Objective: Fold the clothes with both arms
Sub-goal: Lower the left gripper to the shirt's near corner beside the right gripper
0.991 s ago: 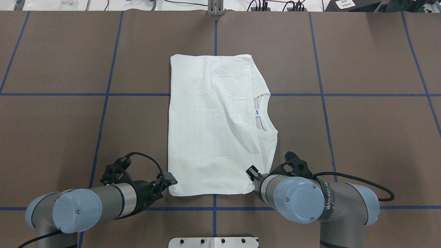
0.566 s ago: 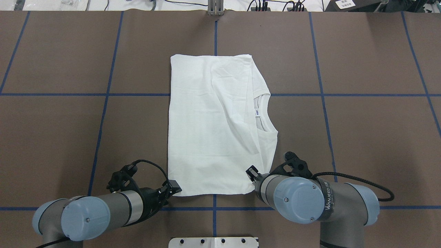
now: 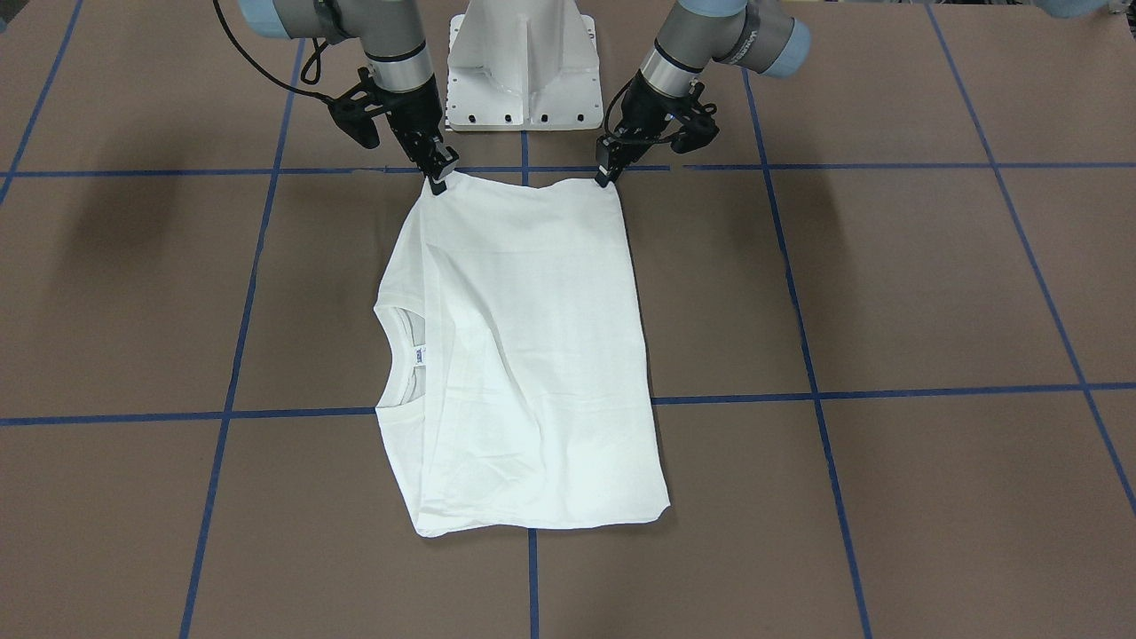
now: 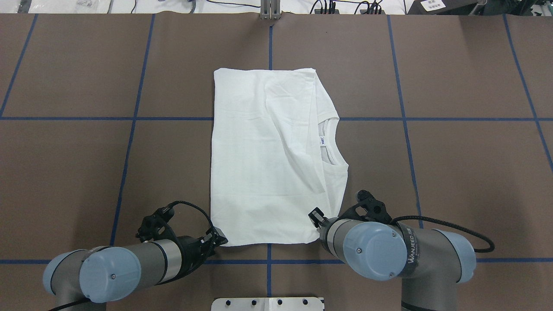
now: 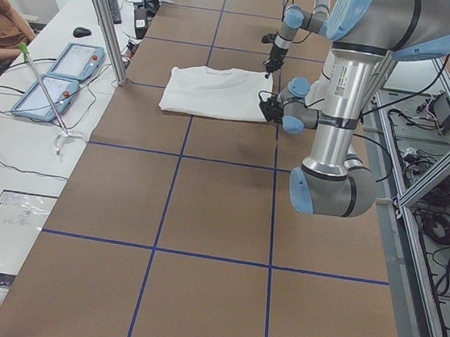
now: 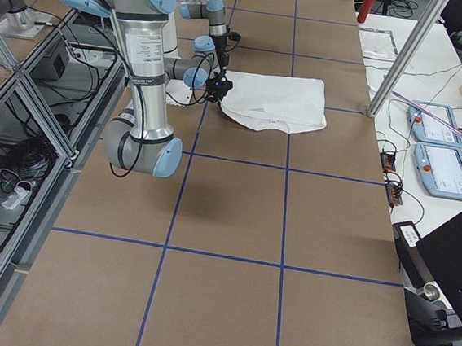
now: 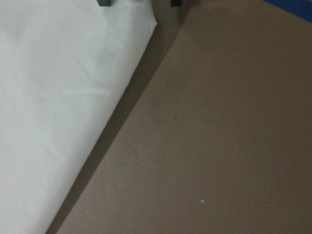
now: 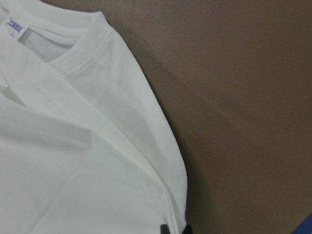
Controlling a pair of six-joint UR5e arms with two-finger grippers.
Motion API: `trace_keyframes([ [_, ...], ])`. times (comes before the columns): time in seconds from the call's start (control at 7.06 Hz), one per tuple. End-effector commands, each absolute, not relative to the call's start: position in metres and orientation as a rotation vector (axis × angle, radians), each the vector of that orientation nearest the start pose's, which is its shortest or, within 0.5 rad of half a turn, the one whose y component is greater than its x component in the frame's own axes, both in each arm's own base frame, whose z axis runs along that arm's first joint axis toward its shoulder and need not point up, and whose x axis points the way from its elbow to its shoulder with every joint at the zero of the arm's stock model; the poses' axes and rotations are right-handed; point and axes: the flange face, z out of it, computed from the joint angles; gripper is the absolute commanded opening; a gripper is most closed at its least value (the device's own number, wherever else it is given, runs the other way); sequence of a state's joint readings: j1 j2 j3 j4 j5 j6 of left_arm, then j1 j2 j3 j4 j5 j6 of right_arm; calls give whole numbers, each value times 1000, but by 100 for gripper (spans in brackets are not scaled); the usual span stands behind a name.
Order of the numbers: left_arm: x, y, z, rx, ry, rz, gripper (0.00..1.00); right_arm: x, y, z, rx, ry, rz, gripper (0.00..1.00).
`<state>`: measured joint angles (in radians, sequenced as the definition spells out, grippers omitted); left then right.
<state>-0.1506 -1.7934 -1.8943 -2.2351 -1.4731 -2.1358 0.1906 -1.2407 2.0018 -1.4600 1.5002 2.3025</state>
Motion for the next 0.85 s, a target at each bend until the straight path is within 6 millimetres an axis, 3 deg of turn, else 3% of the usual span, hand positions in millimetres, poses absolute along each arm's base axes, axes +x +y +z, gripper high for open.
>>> trace_keyframes([
  [0.0,516,-230,298,-168,1267,-691,0,-525,-244,283,-175,-887,892,0],
  [0.28,502,-229,286,-158,1298,-712,0,-516,-235,279,-185,-900,879,0],
  [0.42,498,-212,272,-160,1295,-723,0,-496,-215,285,-200,-900,856,0],
  [0.71,464,-178,219,-250,1295,-733,0,-456,-186,271,-239,-942,817,0],
])
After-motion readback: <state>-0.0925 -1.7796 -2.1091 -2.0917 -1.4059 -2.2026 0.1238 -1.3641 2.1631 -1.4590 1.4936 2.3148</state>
